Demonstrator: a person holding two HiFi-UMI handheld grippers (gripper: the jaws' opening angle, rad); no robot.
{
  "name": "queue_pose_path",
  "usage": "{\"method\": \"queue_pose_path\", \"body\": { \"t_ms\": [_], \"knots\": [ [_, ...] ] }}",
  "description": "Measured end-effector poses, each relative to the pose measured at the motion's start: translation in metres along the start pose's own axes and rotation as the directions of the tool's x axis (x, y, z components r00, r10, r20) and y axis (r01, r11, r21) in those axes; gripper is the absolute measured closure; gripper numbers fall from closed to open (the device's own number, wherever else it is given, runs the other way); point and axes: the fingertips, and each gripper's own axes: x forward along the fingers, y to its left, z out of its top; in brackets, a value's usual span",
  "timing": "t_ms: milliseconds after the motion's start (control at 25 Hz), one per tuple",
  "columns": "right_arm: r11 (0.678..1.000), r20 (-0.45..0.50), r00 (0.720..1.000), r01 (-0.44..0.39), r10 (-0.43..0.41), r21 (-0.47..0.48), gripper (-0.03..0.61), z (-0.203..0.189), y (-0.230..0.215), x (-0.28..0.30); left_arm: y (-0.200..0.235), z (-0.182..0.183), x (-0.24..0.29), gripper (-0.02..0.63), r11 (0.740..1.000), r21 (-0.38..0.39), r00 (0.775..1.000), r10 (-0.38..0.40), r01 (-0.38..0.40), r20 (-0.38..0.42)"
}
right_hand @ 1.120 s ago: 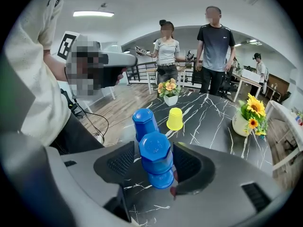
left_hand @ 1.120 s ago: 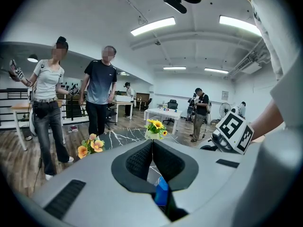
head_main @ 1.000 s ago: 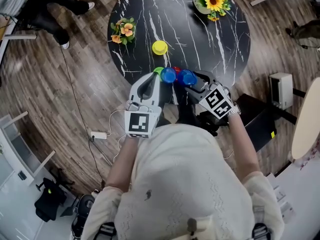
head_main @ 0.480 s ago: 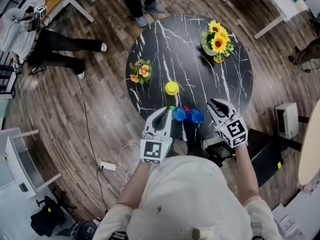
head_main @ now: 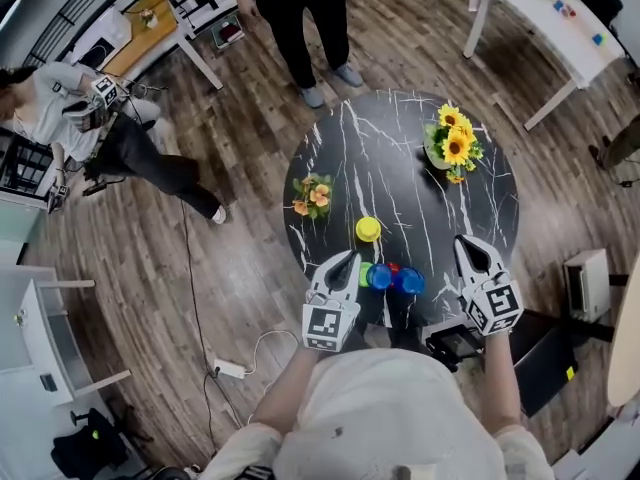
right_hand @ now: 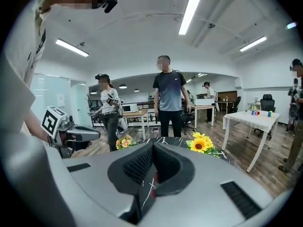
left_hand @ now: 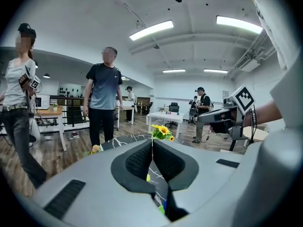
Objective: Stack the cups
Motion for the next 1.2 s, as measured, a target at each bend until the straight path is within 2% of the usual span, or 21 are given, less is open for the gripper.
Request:
{"method": "queue_pose_path", "body": {
  "t_ms": [200,400,520,600,920,1200],
  "knots": [
    [1.000,0.021,1.000,0.016,-0.016,-0.007,0.569,0.011,0.004,-0.003,0.013,-0.013,0.007,0.589,1.000,0.021,0.999,-0.009,0.010,-0.033],
    [0.999,0.018,0.999,0.046,-0.046,-0.019,0.569,0.016,0.006,-0.006,0.018,-0.030,0.020,0.580,0.997,0.052,0.996,-0.052,0.056,-0.077],
    [0.997,0.006,0.997,0.072,-0.072,-0.021,0.569,0.016,0.006,-0.007,0.023,-0.043,0.029,0.501,0.995,0.063,0.992,-0.076,0.083,-0.104],
    [0.996,-0.001,0.996,0.091,-0.091,-0.023,0.570,0.016,0.006,-0.008,0.025,-0.050,0.036,0.482,0.992,0.068,0.988,-0.095,0.104,-0.121],
    [0.984,-0.018,0.984,0.179,-0.179,-0.008,0.569,0.016,0.004,-0.010,0.029,-0.084,0.063,0.421,0.973,0.092,0.960,-0.189,0.211,-0.208],
    [0.969,-0.056,0.968,0.246,-0.246,-0.001,0.569,0.010,0.006,-0.007,0.042,-0.110,0.085,0.387,0.958,0.115,0.933,-0.221,0.261,-0.284]
  ]
}}
